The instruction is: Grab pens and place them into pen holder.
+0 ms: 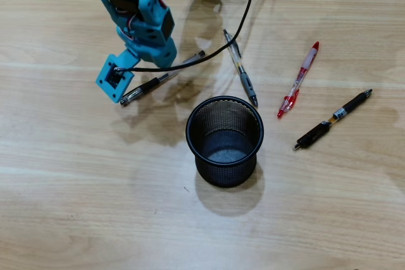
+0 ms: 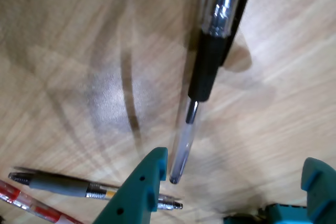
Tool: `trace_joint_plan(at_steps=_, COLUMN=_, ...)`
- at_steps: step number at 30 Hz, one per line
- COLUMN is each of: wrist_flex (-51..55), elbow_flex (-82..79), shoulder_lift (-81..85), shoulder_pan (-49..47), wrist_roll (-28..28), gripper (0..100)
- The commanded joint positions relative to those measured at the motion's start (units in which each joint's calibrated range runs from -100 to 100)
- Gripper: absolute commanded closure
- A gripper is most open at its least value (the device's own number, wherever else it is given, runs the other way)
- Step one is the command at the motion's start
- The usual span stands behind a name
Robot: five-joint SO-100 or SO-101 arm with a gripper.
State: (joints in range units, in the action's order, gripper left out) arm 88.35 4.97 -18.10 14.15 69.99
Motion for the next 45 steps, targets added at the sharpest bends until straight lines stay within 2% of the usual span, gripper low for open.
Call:
trace_joint_plan(at_steps=1, wrist_flex=-6.02, elbow_flex=0.37, shoulder_lift=-1.99, shoulder_pan=0.53, wrist_roll=0.27, gripper=71)
trace_joint_plan(at_steps=16, wrist_flex=-23.34, elbow_flex=-5.42, shoulder_lift=-9.46, shoulder_pan=0.99, wrist_roll=0.27, gripper=72)
trace_joint_plan(at_steps=20, wrist_flex=-23.70, elbow_flex=-5.60, shoulder_lift=-9.46, shoulder_pan=0.99, wrist_roll=0.27, gripper=76)
trace_joint_plan(at_steps=25, wrist_flex=-23.70, elbow_flex=-5.78, shoulder_lift=-9.12, shoulder_pan=0.99, wrist_roll=0.12, gripper=97)
trace_joint_plan(at_steps=31, wrist_flex=-22.97, elbow_flex=-6.60, shoulder_lift=-5.64, shoulder_pan=1.63, wrist_roll=-0.09, gripper=98)
trace_joint_plan(at_steps=35, wrist_flex=-22.79, elbow_flex=-6.60, shoulder_lift=-3.60, shoulder_pan=2.45, wrist_roll=-2.50, gripper=98)
trace_joint_plan(at_steps=45, wrist_flex=-14.68, elbow_flex=-7.05, shoulder_lift=10.33, shoulder_pan=2.81, wrist_roll=-4.80, gripper=98)
